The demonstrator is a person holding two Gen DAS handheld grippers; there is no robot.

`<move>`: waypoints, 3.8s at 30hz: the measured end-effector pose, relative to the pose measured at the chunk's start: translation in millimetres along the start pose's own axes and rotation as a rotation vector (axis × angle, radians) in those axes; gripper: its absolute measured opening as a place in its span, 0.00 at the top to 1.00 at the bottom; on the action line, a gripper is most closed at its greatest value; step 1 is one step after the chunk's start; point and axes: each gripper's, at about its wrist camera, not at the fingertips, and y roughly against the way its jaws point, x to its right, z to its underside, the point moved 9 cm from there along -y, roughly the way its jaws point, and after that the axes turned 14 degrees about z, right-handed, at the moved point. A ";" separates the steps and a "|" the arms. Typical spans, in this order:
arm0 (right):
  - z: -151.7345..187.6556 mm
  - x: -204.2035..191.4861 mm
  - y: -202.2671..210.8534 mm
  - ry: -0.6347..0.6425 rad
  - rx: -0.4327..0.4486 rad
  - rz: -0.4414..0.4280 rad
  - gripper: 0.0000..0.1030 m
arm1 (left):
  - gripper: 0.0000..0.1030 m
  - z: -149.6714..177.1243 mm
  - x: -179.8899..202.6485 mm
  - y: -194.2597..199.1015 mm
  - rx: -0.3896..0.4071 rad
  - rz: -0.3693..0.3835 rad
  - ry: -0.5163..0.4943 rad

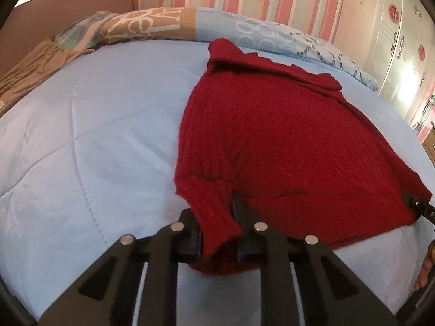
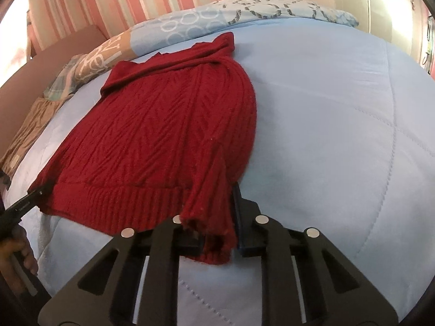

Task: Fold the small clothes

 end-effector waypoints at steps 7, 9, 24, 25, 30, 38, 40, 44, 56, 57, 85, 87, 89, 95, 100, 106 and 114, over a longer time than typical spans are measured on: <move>1.3 4.6 18.1 -0.002 0.006 -0.032 0.85 | 0.85 4.4 2.0 13.6 -0.008 -0.003 -0.009; 3.1 6.3 27.2 0.001 0.008 -0.040 0.85 | 0.85 7.1 2.6 22.7 -0.015 -0.003 -0.007; -75.2 -5.8 78.1 -0.030 0.164 -0.084 0.85 | 0.85 -76.6 16.6 61.8 0.117 0.010 -0.020; -80.7 -6.8 75.8 -0.041 0.162 -0.090 0.85 | 0.85 -86.6 16.8 59.0 0.124 0.009 -0.022; -135.0 -13.5 45.5 -0.123 0.122 -0.119 0.85 | 0.84 -144.6 15.4 29.8 0.139 0.000 0.008; -225.0 -29.4 -38.2 -0.184 0.051 -0.086 0.85 | 0.84 -225.1 -4.0 -53.2 0.113 -0.052 0.078; -239.3 -33.8 -60.0 -0.184 0.032 -0.080 0.85 | 0.84 -235.0 -10.2 -71.9 0.101 -0.071 0.074; -258.6 -40.8 -101.7 -0.189 -0.011 -0.072 0.85 | 0.83 -250.2 -24.1 -118.5 0.054 -0.119 0.050; -269.1 -44.6 -184.2 -0.151 -0.095 -0.027 0.82 | 0.79 -271.9 -52.1 -197.4 -0.011 -0.168 0.023; -271.3 -45.0 -186.2 -0.141 -0.093 -0.025 0.81 | 0.79 -273.6 -53.2 -202.0 -0.017 -0.173 0.018; -326.9 -57.7 -228.4 -0.173 -0.160 -0.068 0.16 | 0.22 -343.9 -84.2 -216.6 0.026 -0.270 -0.060; -330.1 -50.2 -223.7 -0.153 -0.124 -0.021 0.09 | 0.22 -344.6 -81.6 -210.8 0.034 -0.266 -0.070; -332.3 -42.2 -218.4 -0.147 -0.099 0.004 0.08 | 0.22 -345.8 -80.6 -204.6 0.043 -0.261 -0.064; -324.9 -33.1 -198.5 0.006 -0.034 0.108 0.07 | 0.21 -348.3 -73.5 -180.0 0.071 -0.233 -0.068; -309.8 -38.8 -183.1 0.124 0.012 0.154 0.06 | 0.20 -337.8 -66.5 -153.3 0.088 -0.223 -0.087; -297.1 -47.7 -174.2 0.149 0.011 0.174 0.05 | 0.20 -312.9 -56.9 -154.0 0.046 -0.226 -0.124; -303.5 -49.5 -187.2 0.195 0.021 0.227 0.05 | 0.20 -290.1 -77.3 -183.8 -0.010 -0.271 -0.185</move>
